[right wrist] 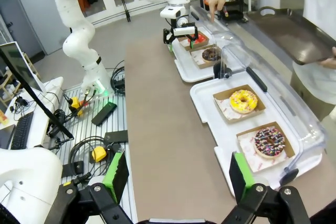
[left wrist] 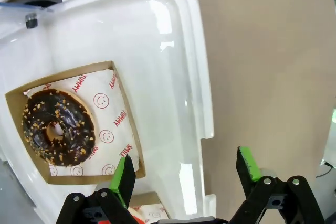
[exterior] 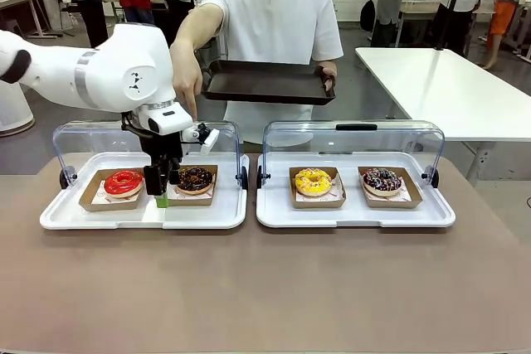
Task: Provide the desired donut to the person.
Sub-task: Pick up and lift the Paper togo box containing the Donut pointed at by the person.
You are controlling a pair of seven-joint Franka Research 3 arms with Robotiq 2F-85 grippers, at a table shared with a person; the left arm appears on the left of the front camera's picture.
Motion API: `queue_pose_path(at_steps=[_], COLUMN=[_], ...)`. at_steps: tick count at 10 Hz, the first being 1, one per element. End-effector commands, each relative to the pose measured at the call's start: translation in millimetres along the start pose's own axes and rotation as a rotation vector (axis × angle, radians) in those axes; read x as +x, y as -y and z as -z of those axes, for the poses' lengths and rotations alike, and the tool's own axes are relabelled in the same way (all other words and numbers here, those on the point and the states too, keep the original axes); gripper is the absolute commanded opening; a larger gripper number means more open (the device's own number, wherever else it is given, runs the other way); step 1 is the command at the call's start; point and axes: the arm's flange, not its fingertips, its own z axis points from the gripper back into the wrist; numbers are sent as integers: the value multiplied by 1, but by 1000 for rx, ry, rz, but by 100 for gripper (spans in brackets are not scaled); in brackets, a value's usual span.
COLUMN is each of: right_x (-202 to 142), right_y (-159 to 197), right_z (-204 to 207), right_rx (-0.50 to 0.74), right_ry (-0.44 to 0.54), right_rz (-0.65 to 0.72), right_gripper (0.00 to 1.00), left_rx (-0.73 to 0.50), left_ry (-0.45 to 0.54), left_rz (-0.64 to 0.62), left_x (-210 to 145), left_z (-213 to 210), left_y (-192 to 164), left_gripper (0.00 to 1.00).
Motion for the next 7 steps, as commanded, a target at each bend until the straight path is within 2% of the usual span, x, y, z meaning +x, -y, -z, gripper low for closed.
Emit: queue_pose_path(at_steps=[1, 5, 7], right_x=[0, 0, 0], right_y=[-1, -1, -1], right_z=[0, 0, 0], right_rx=[3, 3, 3], right_ry=[10, 10, 10], right_rz=[-8, -8, -8], right_gripper=[100, 100, 100], left_rx=[28, 120, 188], left_ry=[-12, -12, -58], left_rz=[17, -53, -99], left_x=[-1, -8, -8], left_z=[4, 27, 33], left_y=[-5, -3, 0], left_gripper=[100, 100, 100])
